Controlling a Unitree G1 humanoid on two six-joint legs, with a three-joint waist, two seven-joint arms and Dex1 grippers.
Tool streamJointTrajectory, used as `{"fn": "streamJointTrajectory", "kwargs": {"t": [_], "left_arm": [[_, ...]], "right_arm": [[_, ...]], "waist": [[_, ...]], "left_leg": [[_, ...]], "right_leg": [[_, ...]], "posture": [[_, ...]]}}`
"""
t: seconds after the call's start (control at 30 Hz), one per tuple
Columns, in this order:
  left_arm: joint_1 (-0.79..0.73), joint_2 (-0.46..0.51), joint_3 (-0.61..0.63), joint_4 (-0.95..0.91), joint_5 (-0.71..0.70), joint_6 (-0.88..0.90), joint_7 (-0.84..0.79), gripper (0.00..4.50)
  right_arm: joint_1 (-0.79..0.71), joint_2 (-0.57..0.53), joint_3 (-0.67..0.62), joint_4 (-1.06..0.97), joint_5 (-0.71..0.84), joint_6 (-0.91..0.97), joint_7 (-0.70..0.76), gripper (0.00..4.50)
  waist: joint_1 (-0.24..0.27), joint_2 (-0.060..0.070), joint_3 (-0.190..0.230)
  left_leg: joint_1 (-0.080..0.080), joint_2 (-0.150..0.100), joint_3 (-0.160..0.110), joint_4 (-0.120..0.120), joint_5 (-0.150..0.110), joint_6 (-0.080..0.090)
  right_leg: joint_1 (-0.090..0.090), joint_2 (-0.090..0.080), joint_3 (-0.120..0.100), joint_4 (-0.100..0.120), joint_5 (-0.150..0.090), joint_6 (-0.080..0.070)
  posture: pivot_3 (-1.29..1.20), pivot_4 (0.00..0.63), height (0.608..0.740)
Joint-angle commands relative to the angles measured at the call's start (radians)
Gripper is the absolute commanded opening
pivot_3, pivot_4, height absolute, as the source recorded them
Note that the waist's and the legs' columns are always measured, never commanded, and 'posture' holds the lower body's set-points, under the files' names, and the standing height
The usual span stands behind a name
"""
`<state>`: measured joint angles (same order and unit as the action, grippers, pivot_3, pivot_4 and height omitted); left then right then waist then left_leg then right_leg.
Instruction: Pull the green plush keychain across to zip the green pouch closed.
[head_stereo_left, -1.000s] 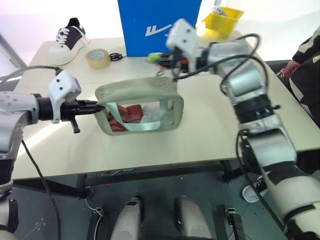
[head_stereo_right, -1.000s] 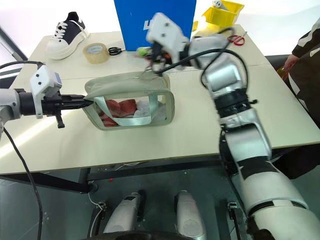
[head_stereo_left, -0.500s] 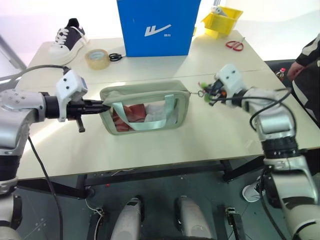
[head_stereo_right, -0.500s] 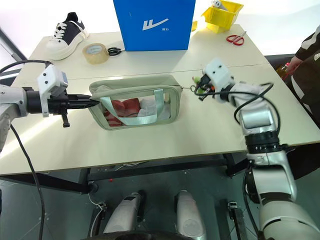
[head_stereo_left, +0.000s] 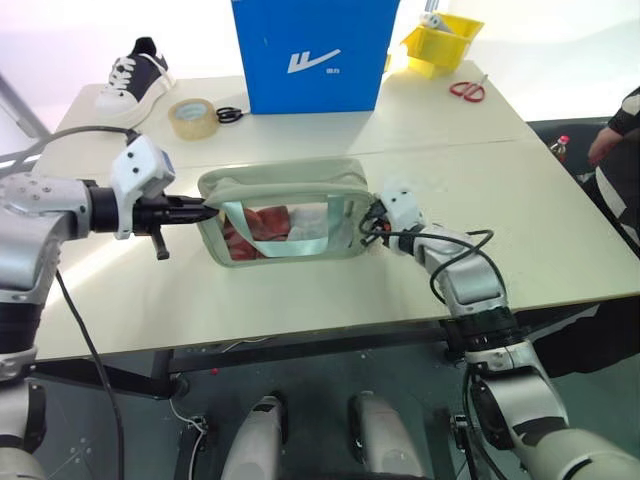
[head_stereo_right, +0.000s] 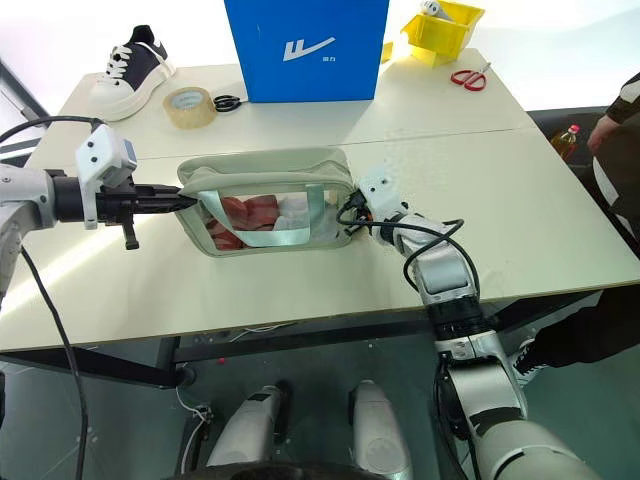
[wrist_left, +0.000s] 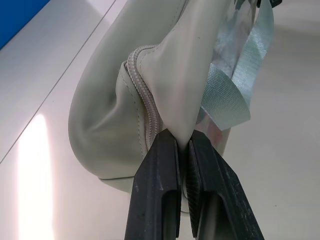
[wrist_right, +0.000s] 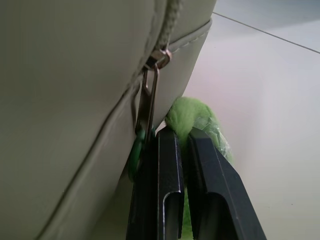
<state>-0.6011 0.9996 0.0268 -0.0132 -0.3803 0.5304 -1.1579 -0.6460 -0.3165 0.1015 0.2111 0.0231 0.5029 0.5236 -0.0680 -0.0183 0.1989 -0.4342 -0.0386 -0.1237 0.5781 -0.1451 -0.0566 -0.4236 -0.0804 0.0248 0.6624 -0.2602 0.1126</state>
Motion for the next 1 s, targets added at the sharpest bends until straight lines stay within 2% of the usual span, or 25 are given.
{"fn": "streamJointTrajectory", "kwargs": {"t": [0.03, 0.07, 0.27, 0.3, 0.47, 0.57, 0.77, 0.8, 1.0], "left_arm": [[0.017, 0.011, 0.029, -0.018, 0.006, -0.012, 0.004, 0.0], [0.022, 0.012, 0.032, -0.019, 0.005, -0.013, 0.005, 0.0], [0.035, 0.014, 0.039, -0.019, 0.004, -0.023, 0.007, 0.0], [0.035, 0.013, 0.041, -0.016, 0.005, -0.026, 0.007, 0.0], [0.039, 0.011, 0.048, -0.008, 0.005, -0.038, 0.003, 0.0], [0.024, 0.001, 0.063, 0.006, -0.006, -0.05, 0.007, 1.04], [0.002, 0.024, 0.119, 0.021, -0.069, 0.025, 0.002, 4.11], [0.004, 0.029, 0.129, 0.021, -0.074, 0.032, 0.004, 4.49], [-0.054, 0.064, 0.277, 0.08, -0.157, 0.134, 0.048, 4.49]], "right_arm": [[-0.028, -0.066, -0.021, -0.02, 0.016, -0.019, 0.06, 0.75], [-0.042, -0.09, -0.03, -0.025, 0.023, -0.019, 0.081, 1.08], [-0.163, -0.319, -0.071, 0.009, 0.04, -0.077, 0.248, 4.08], [-0.201, -0.359, -0.084, 0.032, 0.054, -0.09, 0.291, 4.46], [-0.279, -0.484, -0.11, -0.028, 0.231, 0.004, 0.594, 4.46], [-0.248, -0.535, -0.108, -0.173, 0.362, 0.111, 0.742, 4.5], [-0.187, -0.528, -0.098, -0.287, 0.391, 0.141, 0.721, 4.5], [-0.18, -0.525, -0.1, -0.293, 0.392, 0.144, 0.71, 4.5], [-0.161, -0.529, -0.13, -0.319, 0.41, 0.156, 0.661, 4.5]], "waist": [[0.001, 0.0, 0.0], [0.001, 0.0, 0.0], [0.001, 0.0, 0.0], [-0.001, 0.001, 0.0], [-0.001, 0.001, 0.001], [0.0, 0.001, 0.001], [0.002, 0.001, 0.001], [0.002, 0.001, 0.001], [0.002, 0.001, 0.001]], "left_leg": [[0.0, 0.0, 0.0, 0.0, 0.0, 0.0], [0.0, 0.0, 0.0, 0.0, 0.0, 0.0], [0.0, 0.0, 0.0, 0.0, 0.0, 0.0], [0.0, 0.0, 0.0, 0.0, 0.0, 0.0], [0.001, 0.001, 0.001, -0.001, -0.001, 0.001], [0.001, 0.001, 0.001, 0.0, -0.001, 0.001], [0.001, 0.001, 0.001, 0.0, -0.001, 0.001], [0.001, 0.001, 0.001, 0.0, -0.001, 0.001], [0.001, 0.001, 0.001, 0.0, -0.001, 0.001]], "right_leg": [[0.0, 0.0, 0.0, 0.0, 0.0, 0.0], [0.0, 0.0, 0.0, 0.0, 0.0, 0.0], [0.0, 0.0, 0.0, -0.001, 0.0, 0.0], [0.0, 0.0, 0.0, -0.001, 0.0, 0.0], [0.0, 0.0, 0.0, -0.001, 0.0, 0.0], [0.001, 0.0, 0.0, -0.001, 0.0, 0.0], [0.001, 0.0, 0.0, -0.001, 0.0, 0.0], [0.001, 0.0, 0.0, -0.001, 0.0, 0.0], [0.001, -0.001, 0.0, -0.001, 0.0, 0.0]], "posture": [[0.0, 0.15, 0.74], [0.0, 0.15, 0.74], [0.0, 0.15, 0.74], [0.0, 0.15, 0.74], [0.0, 0.15, 0.74], [0.0, 0.15, 0.74], [0.0, 0.15, 0.74], [0.0, 0.15, 0.74], [0.0, 0.15, 0.74]]}}
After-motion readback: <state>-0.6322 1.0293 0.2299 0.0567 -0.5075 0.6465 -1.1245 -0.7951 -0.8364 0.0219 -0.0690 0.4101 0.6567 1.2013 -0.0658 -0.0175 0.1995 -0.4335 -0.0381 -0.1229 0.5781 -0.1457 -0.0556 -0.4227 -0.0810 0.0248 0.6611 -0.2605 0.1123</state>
